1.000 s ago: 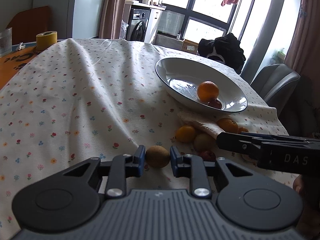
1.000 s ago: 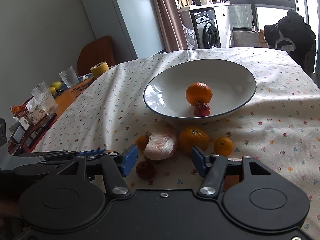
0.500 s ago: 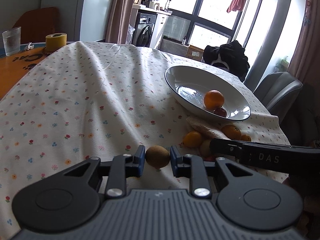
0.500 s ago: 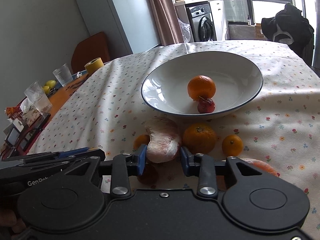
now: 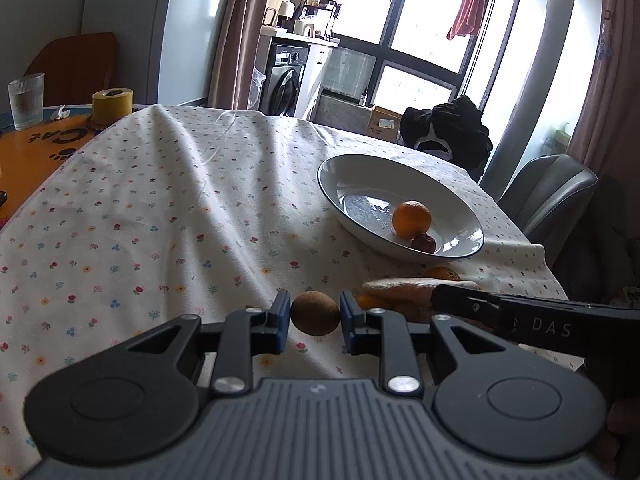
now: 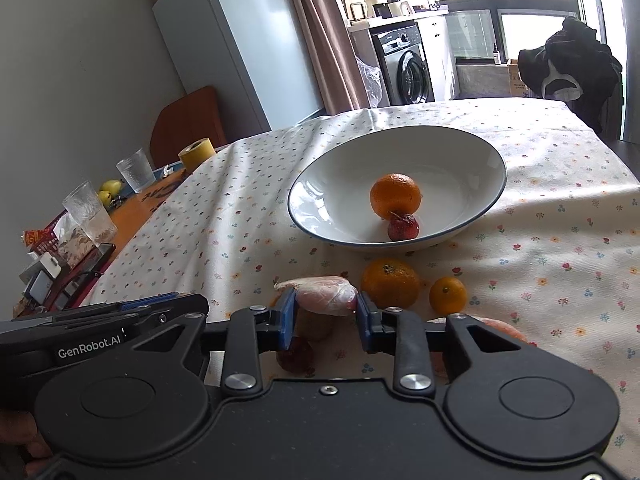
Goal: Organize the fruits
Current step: 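Carry the kiwi with the left tool into the bowl and open it while the right releases the tangerine there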
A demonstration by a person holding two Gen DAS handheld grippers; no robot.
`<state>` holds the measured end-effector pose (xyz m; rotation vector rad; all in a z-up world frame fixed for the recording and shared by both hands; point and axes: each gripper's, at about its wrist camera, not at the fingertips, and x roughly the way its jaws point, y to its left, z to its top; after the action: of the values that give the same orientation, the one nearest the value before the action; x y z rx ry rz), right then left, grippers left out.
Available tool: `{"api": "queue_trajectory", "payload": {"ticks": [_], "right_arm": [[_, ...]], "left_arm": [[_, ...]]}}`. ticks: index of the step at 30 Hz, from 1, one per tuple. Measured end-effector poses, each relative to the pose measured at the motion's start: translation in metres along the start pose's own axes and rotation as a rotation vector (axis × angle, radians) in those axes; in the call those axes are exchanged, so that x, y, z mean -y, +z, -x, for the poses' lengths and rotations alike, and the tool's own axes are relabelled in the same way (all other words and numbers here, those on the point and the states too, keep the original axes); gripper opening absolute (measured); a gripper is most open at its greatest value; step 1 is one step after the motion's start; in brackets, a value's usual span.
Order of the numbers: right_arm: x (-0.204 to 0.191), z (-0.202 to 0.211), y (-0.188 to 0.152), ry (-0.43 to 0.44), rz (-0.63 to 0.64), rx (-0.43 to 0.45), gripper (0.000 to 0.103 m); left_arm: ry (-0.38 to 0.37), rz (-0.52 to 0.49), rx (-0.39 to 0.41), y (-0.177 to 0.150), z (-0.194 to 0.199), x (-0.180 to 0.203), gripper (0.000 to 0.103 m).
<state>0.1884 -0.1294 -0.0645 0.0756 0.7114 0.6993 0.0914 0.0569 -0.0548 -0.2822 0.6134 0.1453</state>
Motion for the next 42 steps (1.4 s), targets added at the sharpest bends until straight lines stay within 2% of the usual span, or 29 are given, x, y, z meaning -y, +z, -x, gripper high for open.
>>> {"api": "queue_trajectory", "payload": {"ticks": [20, 42], "right_arm": [[0.014, 0.032, 0.013, -0.011, -0.011, 0.101, 0.029], [0.052, 0.03, 0.037, -0.092, -0.052, 0.148, 0.029]], "left_arm": [[-0.021, -0.042, 0.052, 0.014, 0.009, 0.024, 0.025], [-0.045, -0.082, 0.055, 0.041, -0.026, 0.046, 0.025]]}}
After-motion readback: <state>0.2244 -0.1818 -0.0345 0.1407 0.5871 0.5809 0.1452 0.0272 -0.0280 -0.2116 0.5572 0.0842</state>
